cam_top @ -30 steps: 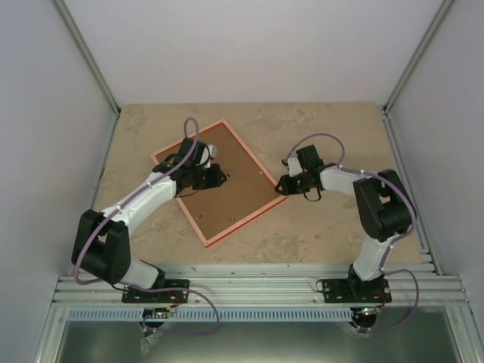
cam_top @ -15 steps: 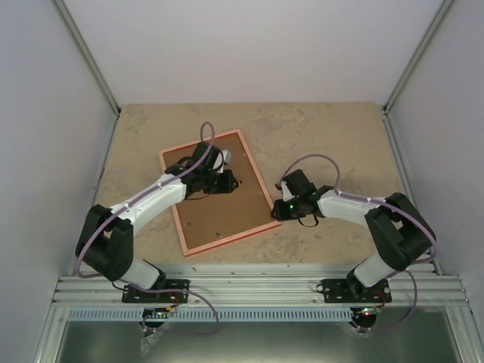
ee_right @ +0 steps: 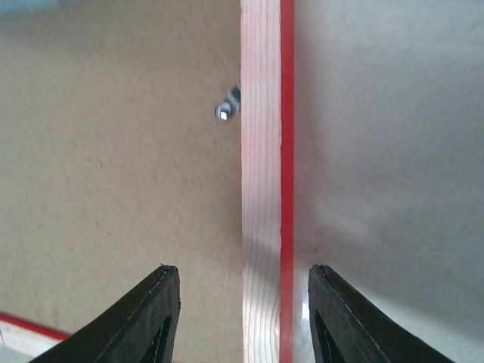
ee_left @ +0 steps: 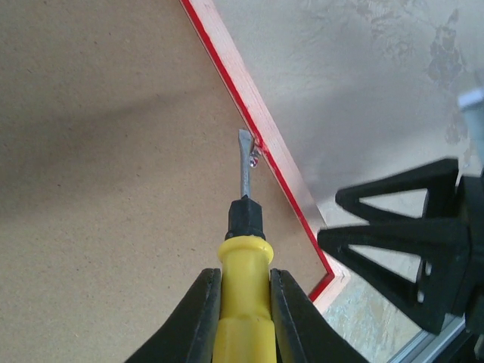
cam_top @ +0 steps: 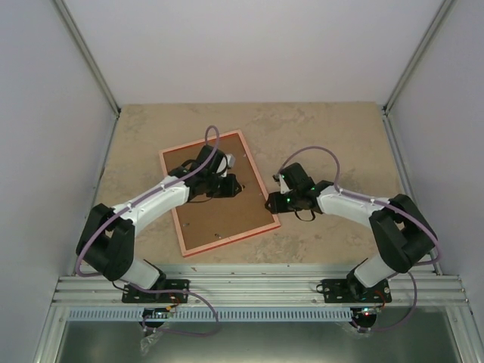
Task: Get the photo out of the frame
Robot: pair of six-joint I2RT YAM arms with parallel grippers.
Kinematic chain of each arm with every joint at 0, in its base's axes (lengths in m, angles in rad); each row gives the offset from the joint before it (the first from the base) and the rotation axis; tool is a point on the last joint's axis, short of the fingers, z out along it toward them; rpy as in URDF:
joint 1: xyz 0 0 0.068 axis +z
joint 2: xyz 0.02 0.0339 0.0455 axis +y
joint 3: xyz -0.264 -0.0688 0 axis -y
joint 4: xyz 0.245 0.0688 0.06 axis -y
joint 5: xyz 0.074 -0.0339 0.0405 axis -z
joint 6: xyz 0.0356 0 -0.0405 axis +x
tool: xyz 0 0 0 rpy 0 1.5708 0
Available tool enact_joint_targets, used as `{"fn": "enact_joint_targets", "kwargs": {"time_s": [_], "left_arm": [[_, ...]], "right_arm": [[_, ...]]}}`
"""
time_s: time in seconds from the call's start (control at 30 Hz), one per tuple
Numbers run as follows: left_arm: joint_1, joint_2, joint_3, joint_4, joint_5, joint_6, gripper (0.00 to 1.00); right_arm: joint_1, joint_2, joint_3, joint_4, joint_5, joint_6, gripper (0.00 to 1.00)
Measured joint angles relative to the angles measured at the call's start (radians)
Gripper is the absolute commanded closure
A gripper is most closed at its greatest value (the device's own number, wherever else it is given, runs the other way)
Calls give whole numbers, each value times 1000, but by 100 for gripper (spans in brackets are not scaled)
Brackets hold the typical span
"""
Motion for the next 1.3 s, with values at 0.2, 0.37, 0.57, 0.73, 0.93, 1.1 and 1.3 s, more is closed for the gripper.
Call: {"fn": "enact_joint_targets", "kwargs": {"time_s": [0.2,0.37,0.57,0.73,0.93,1.1,1.3], "left_arm": [[-30,0,-11,6,0,-7,100],[-49,2,-11,22,0,-15,100],[-74,26,-11,40,0,-30,100],[-87,39,-12,47,-3,-38,100],[-93,56,-12,53,-4,-51,100],[-104,83,-12,58,-5,-53,100],[-109,115,-12,68,-7,-56,100]], "right_arm": [[-19,62,65,16,22,-28,54],[-24,123,93,31,24,-46,56],[-25,141,90,34,8,-50,60],[-25,141,58,51,-8,-49,67],[-25,141,40,78,-19,-39,73],[-25,141,36,92,-27,-22,75],[-25,139,30,100,-27,-9,75]]}}
